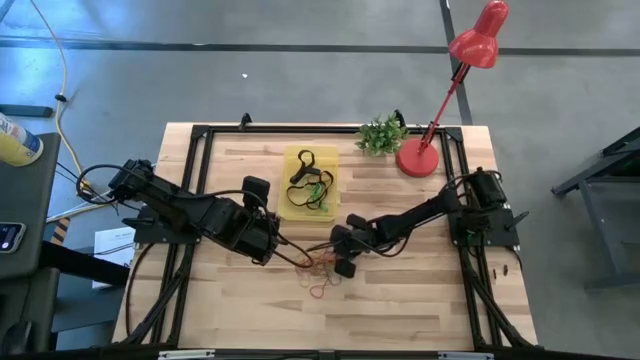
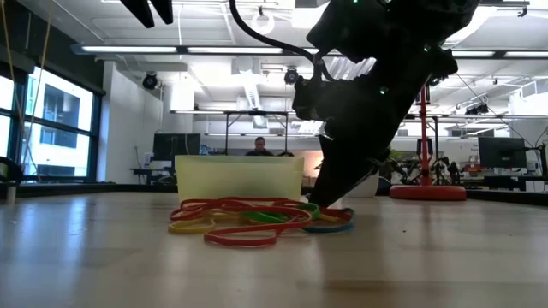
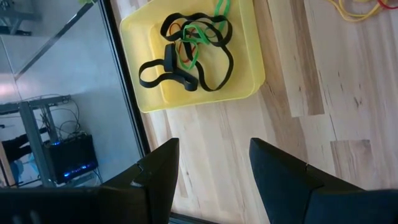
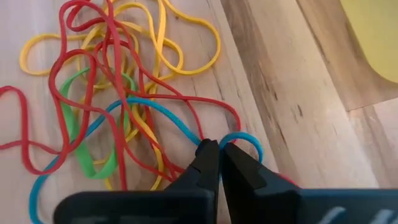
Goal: Pick and place rubber bands into bin
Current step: Put the blue rubber band into the yellow bin
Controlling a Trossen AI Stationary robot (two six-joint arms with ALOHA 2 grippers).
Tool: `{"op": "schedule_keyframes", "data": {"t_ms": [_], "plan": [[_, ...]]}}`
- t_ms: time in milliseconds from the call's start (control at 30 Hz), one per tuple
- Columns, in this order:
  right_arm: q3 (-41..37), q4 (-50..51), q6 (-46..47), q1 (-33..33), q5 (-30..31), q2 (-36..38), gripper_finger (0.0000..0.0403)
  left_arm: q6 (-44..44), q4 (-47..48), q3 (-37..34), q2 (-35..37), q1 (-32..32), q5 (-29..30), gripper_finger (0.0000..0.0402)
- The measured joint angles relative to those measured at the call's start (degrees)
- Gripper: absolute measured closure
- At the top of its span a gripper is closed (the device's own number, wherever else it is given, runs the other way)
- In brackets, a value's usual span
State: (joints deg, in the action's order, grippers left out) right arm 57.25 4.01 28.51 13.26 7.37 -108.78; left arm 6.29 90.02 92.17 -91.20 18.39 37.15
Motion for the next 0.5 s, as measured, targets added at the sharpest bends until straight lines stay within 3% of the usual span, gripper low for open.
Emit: {"op": "schedule_keyframes", "data": {"t_ms": [500], "plan": [[0.0,0.0,-4.2,0.0,-1.7,7.9,0.0401,0.0,0.0,0.0,0.0,0.0,0.8,0.0215]]}}
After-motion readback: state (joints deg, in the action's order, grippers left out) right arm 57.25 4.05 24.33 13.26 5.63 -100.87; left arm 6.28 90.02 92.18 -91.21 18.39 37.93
